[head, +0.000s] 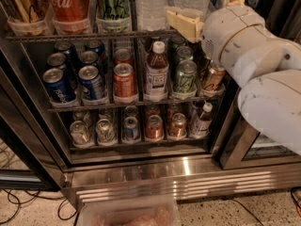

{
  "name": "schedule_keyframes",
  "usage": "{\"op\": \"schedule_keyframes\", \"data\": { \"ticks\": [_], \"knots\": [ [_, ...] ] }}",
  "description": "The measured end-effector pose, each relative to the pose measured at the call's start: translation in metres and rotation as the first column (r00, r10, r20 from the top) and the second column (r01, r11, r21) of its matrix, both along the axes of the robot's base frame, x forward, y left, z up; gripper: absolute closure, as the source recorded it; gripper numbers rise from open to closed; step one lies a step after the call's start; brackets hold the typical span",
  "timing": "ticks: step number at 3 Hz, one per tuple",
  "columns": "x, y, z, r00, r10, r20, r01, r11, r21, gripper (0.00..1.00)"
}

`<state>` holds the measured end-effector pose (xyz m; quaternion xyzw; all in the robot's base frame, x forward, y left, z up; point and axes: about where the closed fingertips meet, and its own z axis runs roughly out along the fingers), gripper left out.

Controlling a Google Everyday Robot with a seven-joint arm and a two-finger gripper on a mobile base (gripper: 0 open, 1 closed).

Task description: Pick water bottle from top shelf of fridge

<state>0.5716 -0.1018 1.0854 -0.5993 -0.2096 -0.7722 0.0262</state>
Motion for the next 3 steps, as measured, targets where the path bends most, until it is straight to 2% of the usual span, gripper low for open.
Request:
{"op": "schedule_keyframes", "data": {
  "ticks": [1,2,3],
  "knots": [
    [0.0034,-0.008,-0.0024,0.9988,-0.049,-0.004,0.049,0.999,0.021,0.22],
    [0.0095,-0.0057,-0.0045,0.9979,-0.065,-0.007,0.065,0.997,0.043,0.21],
    [0.0097,-0.0056,-0.0044,0.9978,-0.065,-0.007,0.066,0.997,0.043,0.4]
  ]
}}
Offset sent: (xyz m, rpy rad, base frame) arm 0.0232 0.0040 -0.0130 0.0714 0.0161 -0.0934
